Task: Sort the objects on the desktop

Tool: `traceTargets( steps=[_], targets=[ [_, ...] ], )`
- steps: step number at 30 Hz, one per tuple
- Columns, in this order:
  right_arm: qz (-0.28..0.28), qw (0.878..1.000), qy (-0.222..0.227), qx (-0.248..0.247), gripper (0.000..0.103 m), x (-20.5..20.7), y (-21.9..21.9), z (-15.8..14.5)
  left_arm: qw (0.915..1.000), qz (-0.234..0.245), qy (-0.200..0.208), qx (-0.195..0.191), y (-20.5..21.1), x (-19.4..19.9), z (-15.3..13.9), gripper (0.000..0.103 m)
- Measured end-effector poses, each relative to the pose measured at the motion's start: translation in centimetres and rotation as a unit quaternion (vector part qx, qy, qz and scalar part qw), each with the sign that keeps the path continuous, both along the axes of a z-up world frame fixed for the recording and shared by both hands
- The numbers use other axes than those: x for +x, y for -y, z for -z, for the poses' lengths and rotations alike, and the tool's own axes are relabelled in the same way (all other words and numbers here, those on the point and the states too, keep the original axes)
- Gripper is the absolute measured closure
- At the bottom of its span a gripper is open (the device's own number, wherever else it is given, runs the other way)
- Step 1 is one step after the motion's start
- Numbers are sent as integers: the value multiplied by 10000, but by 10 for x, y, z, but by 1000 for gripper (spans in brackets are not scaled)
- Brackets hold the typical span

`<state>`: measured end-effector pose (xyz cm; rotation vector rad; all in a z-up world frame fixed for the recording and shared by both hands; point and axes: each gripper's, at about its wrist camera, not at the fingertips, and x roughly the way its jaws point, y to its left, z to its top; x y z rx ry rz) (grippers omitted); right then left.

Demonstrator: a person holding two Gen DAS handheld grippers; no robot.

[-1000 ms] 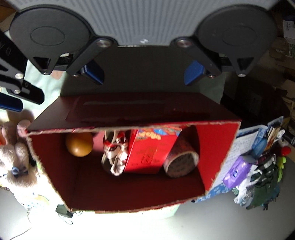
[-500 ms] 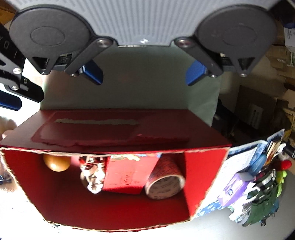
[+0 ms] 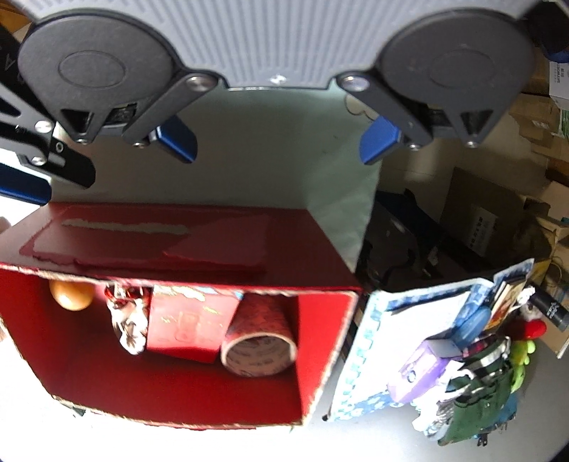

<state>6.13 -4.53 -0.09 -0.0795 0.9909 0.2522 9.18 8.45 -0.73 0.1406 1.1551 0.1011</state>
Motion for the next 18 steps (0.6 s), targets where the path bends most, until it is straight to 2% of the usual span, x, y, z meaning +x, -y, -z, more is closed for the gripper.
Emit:
traceTargets(
  steps=[9, 14, 18],
  targets=[
    [-8, 9995, 1, 326, 64, 6, -21, -15, 9992, 20, 401, 0, -20, 9, -29, 4],
    [-7, 9984, 295, 491, 64, 6, -30, -34, 9974, 138, 714, 15, -25, 21, -48, 3],
    [144, 9966, 559, 586, 64, 12, -29, -49, 9968, 227, 763, -99, -25, 35, -55, 3]
  ],
)
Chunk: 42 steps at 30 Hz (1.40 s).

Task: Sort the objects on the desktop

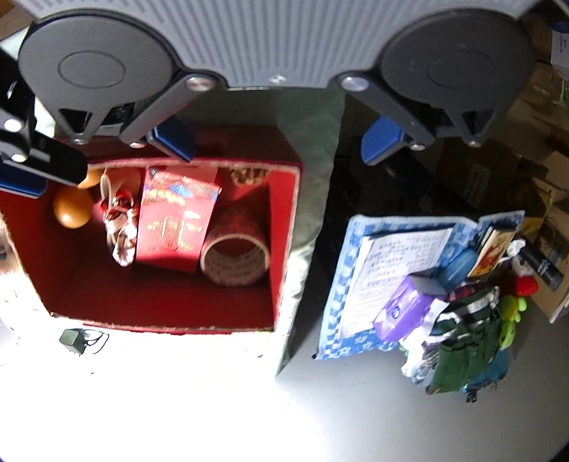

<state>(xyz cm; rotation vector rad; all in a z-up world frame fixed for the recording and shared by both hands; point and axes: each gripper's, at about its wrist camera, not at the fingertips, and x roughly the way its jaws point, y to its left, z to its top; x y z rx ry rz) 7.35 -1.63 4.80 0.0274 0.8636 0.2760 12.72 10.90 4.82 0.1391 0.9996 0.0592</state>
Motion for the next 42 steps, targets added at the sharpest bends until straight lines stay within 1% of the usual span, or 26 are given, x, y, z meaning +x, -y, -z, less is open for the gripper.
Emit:
traceTargets(
  steps=[9, 14, 17, 21, 24, 26, 28, 32, 35, 39, 42],
  targets=[
    [607, 9980, 169, 42, 64, 20, 16, -11, 9988, 423, -7, -229, 19, 29, -4, 3],
    [965, 9949, 276, -39, 64, 27, 26, -13, 9979, 562, -106, -299, 28, 43, 3, 3],
    [1167, 9928, 258, -79, 64, 31, 32, -11, 9970, 638, -206, -388, 31, 50, 8, 3],
    [1397, 9900, 142, -94, 64, 39, 38, -5, 9961, 728, -282, -400, 36, 57, 15, 2],
    [1462, 9892, 46, -111, 64, 44, 39, -1, 9960, 708, -330, -430, 36, 62, 21, 2],
    [1498, 9886, 2, -158, 64, 47, 39, 3, 9955, 730, -353, -495, 36, 66, 24, 0],
    [1534, 9880, -72, -161, 64, 51, 40, 7, 9950, 753, -347, -563, 37, 68, 26, 0],
    [1587, 9870, -212, -163, 64, 59, 42, 14, 9951, 714, -365, -587, 37, 75, 32, 0],
    [1587, 9868, -254, -196, 64, 64, 42, 17, 9943, 701, -356, -716, 35, 80, 36, 0],
    [1644, 9856, -338, -206, 64, 70, 45, 21, 9970, 616, -173, -437, 37, 82, 36, 0],
    [1650, 9853, -422, -161, 64, 73, 46, 24, 9959, 651, -373, -506, 36, 86, 41, 0]
  ],
)
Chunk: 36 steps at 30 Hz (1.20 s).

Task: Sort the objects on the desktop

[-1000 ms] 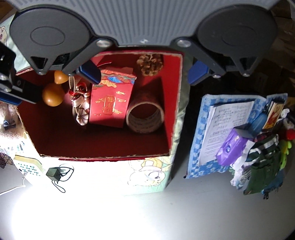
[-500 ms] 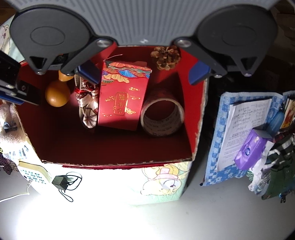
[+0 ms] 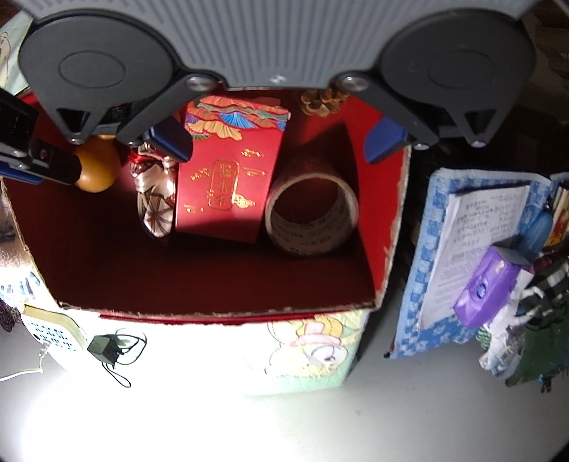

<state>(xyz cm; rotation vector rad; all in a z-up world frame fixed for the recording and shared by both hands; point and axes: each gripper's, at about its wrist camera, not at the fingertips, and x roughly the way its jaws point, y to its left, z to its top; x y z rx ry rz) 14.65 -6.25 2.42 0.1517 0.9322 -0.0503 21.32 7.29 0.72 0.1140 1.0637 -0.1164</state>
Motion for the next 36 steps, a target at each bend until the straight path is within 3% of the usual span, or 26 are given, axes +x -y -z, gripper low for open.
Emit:
traceTargets(
  steps=[14, 21, 36],
  targets=[
    [-5, 9992, -392, 106, 64, 9, -1, 18, 9993, 25, -351, 98, 3, 4, 16, 0],
    [-29, 9986, -532, 56, 63, 12, -1, 23, 9993, 120, -273, 238, 6, 4, 19, 0],
    [-108, 9981, -587, -143, 63, 19, -6, 25, 9998, 92, -106, 108, 4, 3, 17, 0]
  ],
)
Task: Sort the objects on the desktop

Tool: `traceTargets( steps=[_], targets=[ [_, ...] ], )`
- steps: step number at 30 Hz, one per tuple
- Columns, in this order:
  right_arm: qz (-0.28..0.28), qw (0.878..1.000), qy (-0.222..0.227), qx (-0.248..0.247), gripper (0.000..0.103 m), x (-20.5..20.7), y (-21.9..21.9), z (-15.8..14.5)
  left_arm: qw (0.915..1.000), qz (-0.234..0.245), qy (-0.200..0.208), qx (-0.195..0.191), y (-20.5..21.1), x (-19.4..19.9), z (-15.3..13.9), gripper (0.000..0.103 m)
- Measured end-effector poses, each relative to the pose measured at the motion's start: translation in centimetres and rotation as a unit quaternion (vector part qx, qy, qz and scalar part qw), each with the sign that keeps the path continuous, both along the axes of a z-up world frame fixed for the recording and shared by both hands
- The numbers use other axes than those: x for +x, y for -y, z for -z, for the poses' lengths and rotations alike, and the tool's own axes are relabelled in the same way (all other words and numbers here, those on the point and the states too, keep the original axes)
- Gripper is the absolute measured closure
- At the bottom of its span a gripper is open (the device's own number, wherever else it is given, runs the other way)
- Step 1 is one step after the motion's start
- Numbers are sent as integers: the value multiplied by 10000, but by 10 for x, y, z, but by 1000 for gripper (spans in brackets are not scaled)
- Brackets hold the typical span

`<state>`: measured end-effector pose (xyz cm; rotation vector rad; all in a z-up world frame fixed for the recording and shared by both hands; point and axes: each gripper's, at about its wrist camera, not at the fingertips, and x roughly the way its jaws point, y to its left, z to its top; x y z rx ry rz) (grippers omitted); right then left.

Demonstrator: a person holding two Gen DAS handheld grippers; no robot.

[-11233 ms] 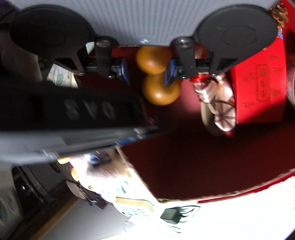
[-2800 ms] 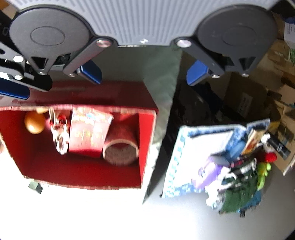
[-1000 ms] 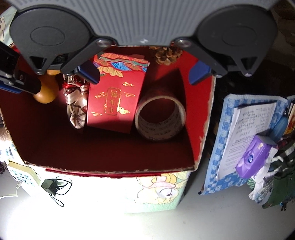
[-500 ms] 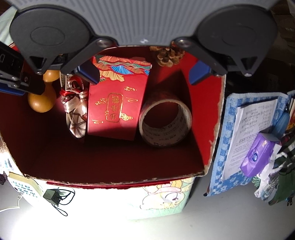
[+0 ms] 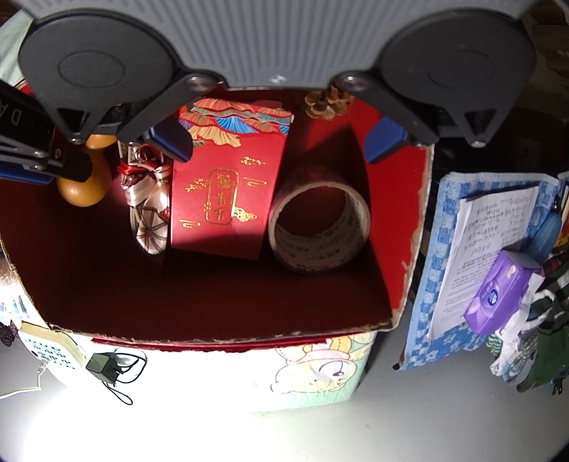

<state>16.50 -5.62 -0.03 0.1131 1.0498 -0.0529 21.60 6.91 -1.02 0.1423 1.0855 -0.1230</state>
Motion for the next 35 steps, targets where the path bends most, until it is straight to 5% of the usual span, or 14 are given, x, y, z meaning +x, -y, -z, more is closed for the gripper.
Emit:
traceTargets(
  steps=[35],
  targets=[
    [43, 9998, 195, 84, 63, 2, 4, -2, 9994, -29, 235, -257, -3, 2, -4, 1]
  ],
)
